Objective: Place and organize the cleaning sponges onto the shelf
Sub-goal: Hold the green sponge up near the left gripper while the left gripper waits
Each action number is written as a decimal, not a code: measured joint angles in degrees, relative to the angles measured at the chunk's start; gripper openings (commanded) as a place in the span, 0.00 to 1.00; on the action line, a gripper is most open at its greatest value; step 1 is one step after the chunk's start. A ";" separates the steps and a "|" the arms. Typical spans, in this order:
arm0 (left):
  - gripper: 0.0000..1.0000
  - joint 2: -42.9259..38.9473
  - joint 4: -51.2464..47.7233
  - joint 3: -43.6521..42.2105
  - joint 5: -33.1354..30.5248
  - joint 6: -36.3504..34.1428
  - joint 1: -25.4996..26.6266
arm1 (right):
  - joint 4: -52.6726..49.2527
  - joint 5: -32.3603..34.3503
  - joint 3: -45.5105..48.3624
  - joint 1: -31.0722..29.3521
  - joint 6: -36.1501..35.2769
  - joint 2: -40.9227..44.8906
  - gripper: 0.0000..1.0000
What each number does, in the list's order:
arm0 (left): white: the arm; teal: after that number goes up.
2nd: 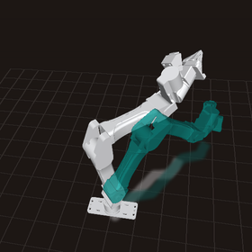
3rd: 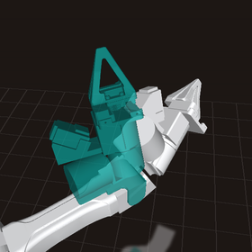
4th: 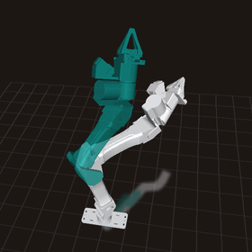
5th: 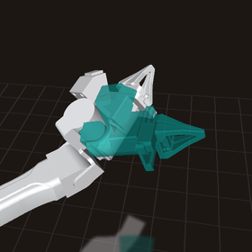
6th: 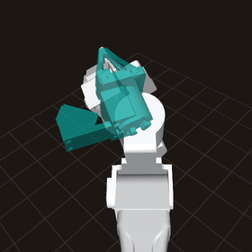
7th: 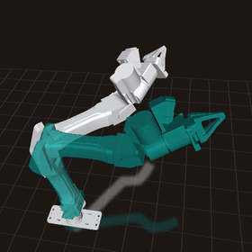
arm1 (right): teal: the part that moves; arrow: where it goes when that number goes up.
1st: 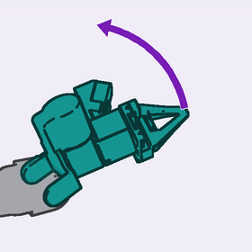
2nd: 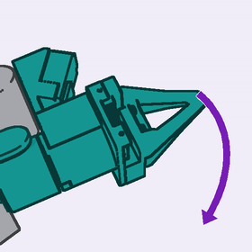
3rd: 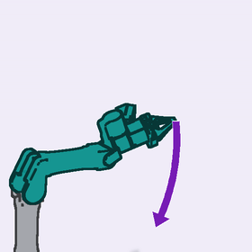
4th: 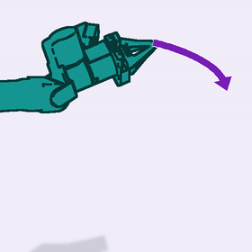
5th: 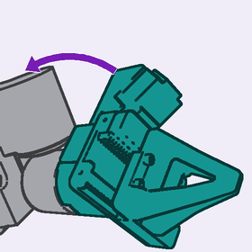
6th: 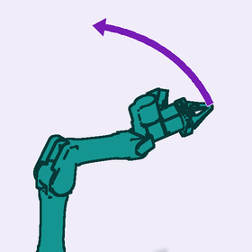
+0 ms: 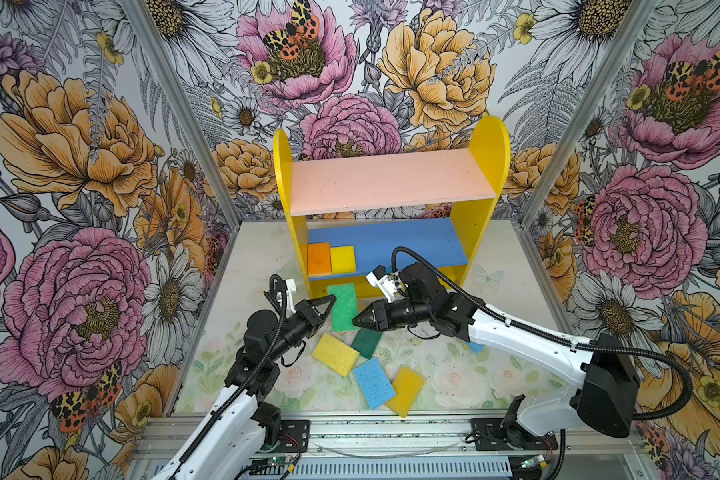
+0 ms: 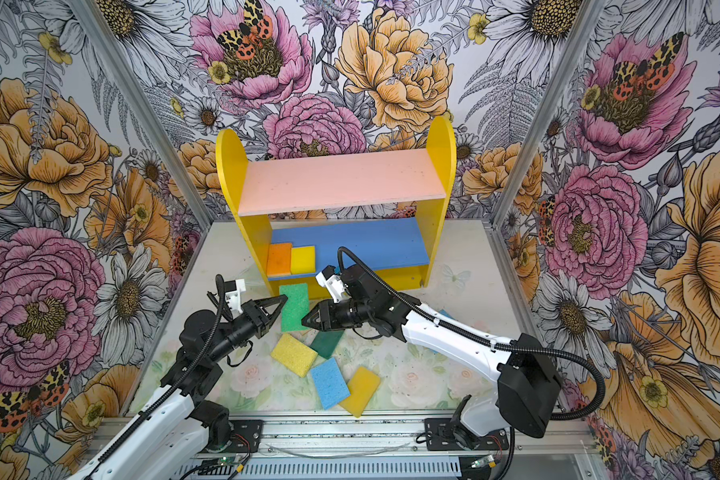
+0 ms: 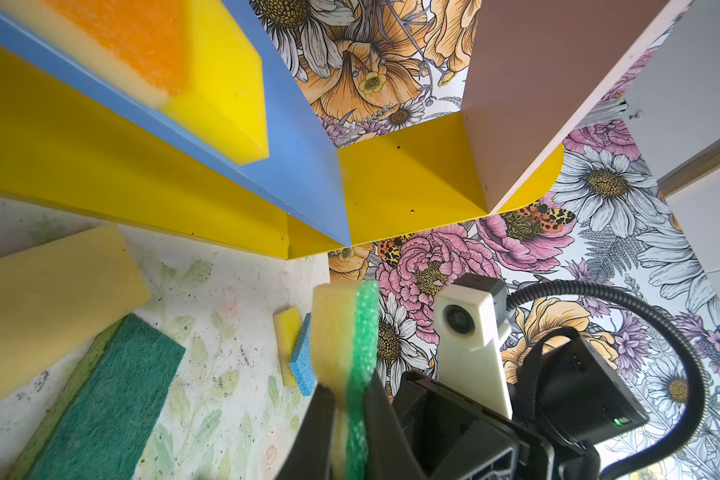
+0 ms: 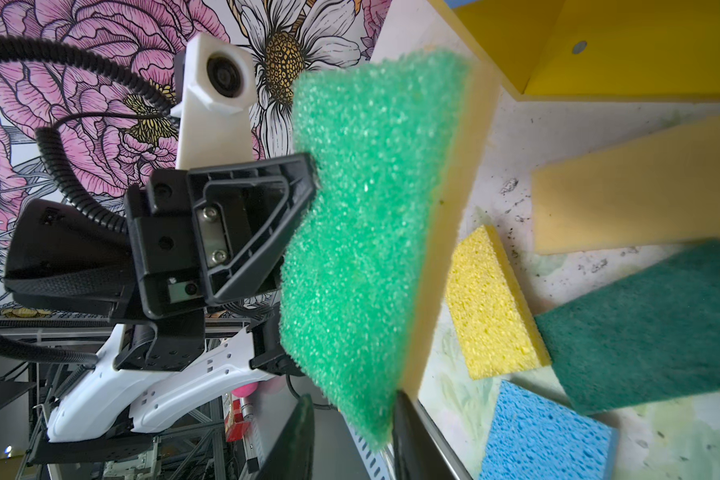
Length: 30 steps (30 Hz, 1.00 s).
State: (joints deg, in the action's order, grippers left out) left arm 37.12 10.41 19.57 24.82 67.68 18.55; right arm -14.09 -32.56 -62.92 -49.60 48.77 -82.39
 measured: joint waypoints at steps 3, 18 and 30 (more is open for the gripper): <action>0.14 0.00 0.02 -0.28 -0.02 0.17 -0.07 | -0.11 0.26 -0.04 0.00 0.04 -0.26 0.33; 0.14 -0.83 0.11 -0.37 0.02 1.49 -0.52 | -0.26 3.69 -0.28 -0.15 1.16 -2.40 0.31; 0.13 1.16 1.53 -0.37 0.00 1.64 -0.57 | -0.26 3.85 -0.83 -1.25 1.11 -2.40 0.35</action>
State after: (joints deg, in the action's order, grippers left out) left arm 38.28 11.94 19.20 24.82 69.32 17.98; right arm -14.35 -28.71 -63.75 -50.85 49.89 -84.79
